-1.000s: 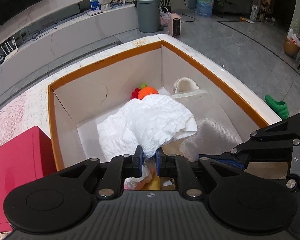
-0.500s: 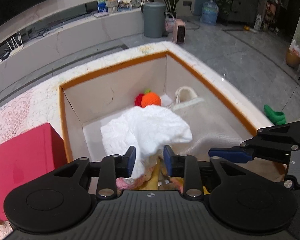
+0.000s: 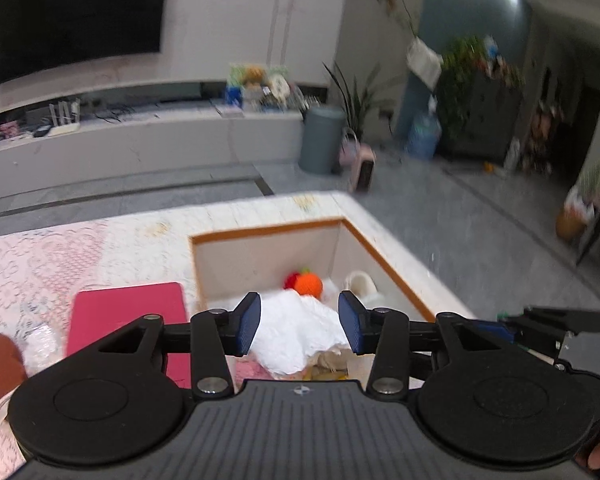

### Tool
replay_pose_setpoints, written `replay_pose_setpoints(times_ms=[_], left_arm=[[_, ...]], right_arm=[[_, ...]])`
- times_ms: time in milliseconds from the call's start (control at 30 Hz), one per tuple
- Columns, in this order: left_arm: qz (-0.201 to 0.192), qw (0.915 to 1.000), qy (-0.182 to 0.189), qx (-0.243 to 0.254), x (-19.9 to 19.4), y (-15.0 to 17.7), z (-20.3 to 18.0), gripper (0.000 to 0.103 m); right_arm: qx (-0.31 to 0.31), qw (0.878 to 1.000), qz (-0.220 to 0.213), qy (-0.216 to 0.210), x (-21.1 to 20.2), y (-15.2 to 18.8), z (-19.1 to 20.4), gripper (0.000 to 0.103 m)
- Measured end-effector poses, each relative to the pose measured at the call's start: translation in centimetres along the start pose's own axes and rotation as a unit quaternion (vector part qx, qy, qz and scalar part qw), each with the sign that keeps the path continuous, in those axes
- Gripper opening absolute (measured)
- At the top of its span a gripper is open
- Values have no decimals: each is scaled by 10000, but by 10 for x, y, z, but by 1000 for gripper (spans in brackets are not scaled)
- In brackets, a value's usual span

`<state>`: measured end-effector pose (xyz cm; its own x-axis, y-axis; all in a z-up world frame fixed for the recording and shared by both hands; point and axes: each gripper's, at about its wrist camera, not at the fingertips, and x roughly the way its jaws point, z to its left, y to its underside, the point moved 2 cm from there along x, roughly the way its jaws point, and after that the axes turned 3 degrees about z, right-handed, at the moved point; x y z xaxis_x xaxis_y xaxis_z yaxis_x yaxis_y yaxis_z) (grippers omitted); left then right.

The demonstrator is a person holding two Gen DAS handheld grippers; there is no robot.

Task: Organize soft objects
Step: 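Move both tools back toward the brown bear sponge and wrapped clear bag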

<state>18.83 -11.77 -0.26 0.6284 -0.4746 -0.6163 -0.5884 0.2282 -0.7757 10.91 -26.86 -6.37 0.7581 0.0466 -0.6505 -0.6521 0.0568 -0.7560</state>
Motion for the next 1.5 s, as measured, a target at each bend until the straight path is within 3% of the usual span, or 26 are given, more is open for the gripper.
replay_pose_setpoints(times_ms=[333, 667, 867, 1067, 1500], left_arm=[[-646, 9953, -576, -423, -61, 29, 44, 51], [-659, 9862, -1263, -848, -111, 64, 112, 51], [-578, 9807, -1523, -1082, -131, 86, 150, 51], [-454, 9795, -1539, -1214, -138, 102, 184, 51], [130, 9828, -1364, -1242, -104, 97, 240, 51]], right_arm=[[679, 9939, -867, -20, -39, 14, 40, 55], [710, 9890, -1235, -395, -44, 17, 107, 55], [399, 9896, -1140, -781, -32, 14, 159, 55], [-55, 9900, -927, -1063, -11, 13, 210, 55], [-1043, 9876, -466, -1074, 57, -11, 273, 54]])
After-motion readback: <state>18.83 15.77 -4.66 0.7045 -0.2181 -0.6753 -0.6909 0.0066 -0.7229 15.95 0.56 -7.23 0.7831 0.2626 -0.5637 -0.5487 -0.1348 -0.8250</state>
